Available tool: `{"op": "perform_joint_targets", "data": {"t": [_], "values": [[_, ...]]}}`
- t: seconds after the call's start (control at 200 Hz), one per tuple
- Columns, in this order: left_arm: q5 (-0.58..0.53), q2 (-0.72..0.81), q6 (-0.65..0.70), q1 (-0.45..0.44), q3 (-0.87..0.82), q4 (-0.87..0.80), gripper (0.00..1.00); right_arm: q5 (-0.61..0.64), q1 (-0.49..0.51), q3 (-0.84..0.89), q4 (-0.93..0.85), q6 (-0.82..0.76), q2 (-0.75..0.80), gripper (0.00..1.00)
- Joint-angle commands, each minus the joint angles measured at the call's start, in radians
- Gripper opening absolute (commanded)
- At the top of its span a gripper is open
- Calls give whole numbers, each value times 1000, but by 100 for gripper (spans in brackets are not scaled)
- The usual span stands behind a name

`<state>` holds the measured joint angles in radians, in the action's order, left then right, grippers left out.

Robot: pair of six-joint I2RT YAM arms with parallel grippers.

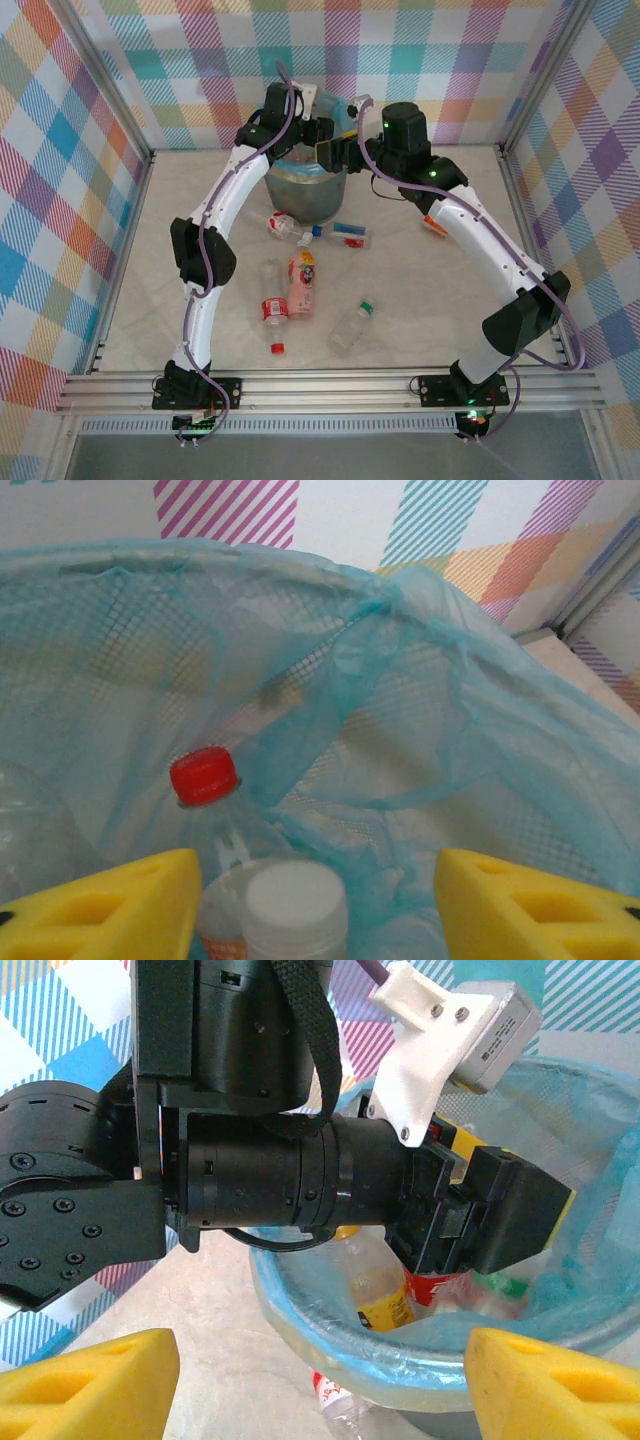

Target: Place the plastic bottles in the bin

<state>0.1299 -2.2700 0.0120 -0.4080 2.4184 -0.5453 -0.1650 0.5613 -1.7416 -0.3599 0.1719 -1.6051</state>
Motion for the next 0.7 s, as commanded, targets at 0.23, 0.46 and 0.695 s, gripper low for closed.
{"op": "perform_joint_targets", "data": {"t": [0.23,0.46,0.695], "values": [[-13,72,-11,3,1,34,67,-21,-11,17,33,0,44,75],[-19,101,-37,3,20,34,64,-23,-14,-4,4,6,39,75],[-14,191,-44,-1,82,11,65,-36,-15,14,-68,-2,75,76]]}}
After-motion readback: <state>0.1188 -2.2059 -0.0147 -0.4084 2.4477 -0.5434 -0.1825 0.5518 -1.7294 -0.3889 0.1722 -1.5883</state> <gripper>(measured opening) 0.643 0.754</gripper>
